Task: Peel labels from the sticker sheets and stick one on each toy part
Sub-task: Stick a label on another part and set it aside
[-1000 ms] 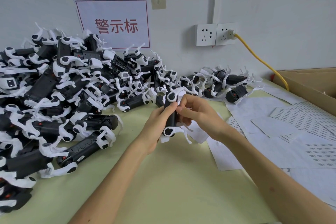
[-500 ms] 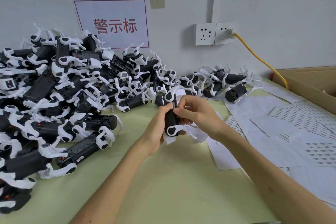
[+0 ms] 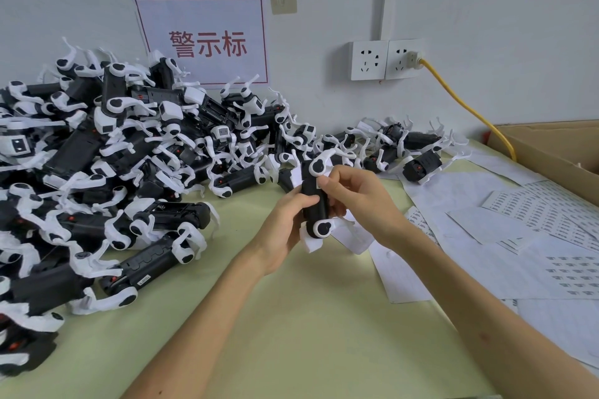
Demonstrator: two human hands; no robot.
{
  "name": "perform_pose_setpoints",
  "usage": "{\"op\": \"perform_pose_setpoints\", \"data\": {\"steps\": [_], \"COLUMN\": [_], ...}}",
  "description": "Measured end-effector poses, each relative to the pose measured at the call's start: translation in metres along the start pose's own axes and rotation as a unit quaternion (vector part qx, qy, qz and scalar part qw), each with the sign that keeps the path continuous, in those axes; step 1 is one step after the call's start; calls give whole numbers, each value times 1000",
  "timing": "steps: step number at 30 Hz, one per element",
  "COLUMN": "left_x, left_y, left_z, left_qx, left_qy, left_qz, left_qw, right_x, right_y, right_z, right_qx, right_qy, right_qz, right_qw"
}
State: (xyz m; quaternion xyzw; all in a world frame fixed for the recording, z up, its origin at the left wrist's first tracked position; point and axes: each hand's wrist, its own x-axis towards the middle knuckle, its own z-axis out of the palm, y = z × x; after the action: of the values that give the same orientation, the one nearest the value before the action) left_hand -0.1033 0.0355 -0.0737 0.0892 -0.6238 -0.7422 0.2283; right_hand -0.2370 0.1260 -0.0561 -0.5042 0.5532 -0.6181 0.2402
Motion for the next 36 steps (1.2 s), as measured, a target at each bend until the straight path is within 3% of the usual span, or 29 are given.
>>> {"op": "perform_pose_setpoints", "data": {"steps": [11, 16, 19, 24, 28, 32, 34, 36], "left_x": [4, 3, 1, 1, 1, 2, 2, 2], "left_y": [-2, 9, 13, 17, 19, 23, 23, 20], "left_z": [-5, -12, -15, -21, -28, -36, -38, -38], "left_qx": [11, 27, 45, 92, 24, -140, -158, -147], "left_qy": [73, 86, 73, 79, 172, 235, 256, 288], "left_qz": [-26, -50, -89, -137, -128, -55, -39, -39], "left_qw": [997, 995, 992, 983, 977, 960, 953, 946], "right_x": [3, 3, 2, -1, 2, 6, 8, 11], "right_y": [-1, -15, -17, -8, 2, 4, 5, 4], "right_z": [-14, -25, -39, -24, -26, -39, -46, -53], "right_qx": [-68, 95, -29, -211, -294, -180, -50, 76], "right_qy": [-13, 55, 14, -50, -63, -31, -14, 31], "right_qz": [-25, -90, -72, -73, -103, 20, 97, 178], "right_qw": [997, 990, 997, 974, 948, 983, 994, 981]}}
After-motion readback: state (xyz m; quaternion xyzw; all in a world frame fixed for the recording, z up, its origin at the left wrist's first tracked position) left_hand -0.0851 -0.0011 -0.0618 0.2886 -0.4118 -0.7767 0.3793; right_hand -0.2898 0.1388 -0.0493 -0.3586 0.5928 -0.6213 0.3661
